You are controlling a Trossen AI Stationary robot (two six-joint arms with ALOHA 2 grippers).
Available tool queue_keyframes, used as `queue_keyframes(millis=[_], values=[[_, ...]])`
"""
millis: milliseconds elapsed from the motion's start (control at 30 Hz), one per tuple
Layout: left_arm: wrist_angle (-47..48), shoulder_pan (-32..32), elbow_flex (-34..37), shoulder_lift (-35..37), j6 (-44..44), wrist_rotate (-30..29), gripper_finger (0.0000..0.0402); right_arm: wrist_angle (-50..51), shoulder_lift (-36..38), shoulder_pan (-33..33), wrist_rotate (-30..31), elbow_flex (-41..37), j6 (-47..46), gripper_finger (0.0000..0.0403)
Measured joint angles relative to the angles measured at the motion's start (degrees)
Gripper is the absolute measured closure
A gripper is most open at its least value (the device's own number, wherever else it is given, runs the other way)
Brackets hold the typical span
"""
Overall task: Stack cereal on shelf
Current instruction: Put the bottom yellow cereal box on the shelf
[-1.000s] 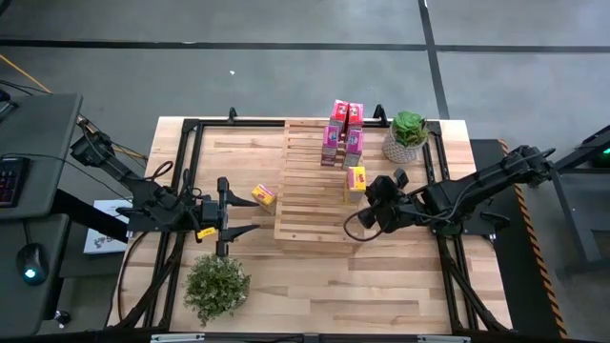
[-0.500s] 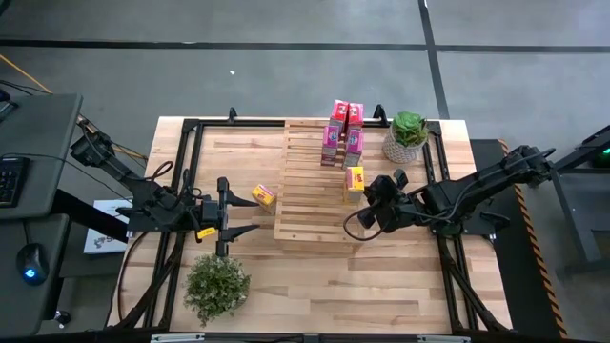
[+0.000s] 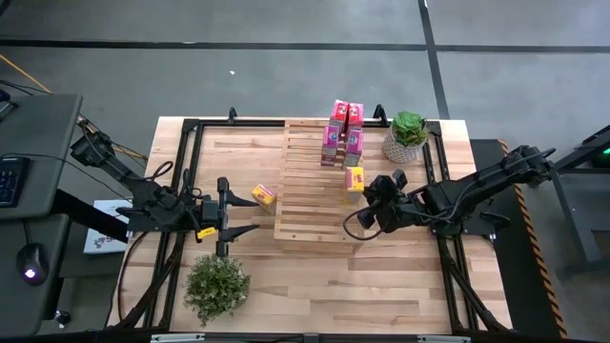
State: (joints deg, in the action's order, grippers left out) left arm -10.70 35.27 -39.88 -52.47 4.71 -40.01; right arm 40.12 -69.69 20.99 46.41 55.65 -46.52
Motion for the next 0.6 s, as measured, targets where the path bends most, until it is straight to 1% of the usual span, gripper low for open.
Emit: queue_keyframes(millis=[267,500,600], values=[[0.0,0.0,0.0,0.0,0.0,0.0,0.0174,0.0,0.0,0.0,0.1,0.0,-0.2,0.0403],[0.0,0.0,0.0,0.0,0.0,0.0,0.0174,0.8,0.0,0.0,0.0,0.0,-5.3,0.0403],[0.0,0.0,0.0,0.0,0.0,0.0,0.0174,0.8,0.0,0.0,-1.6,0.0,-6.1,0.0403]])
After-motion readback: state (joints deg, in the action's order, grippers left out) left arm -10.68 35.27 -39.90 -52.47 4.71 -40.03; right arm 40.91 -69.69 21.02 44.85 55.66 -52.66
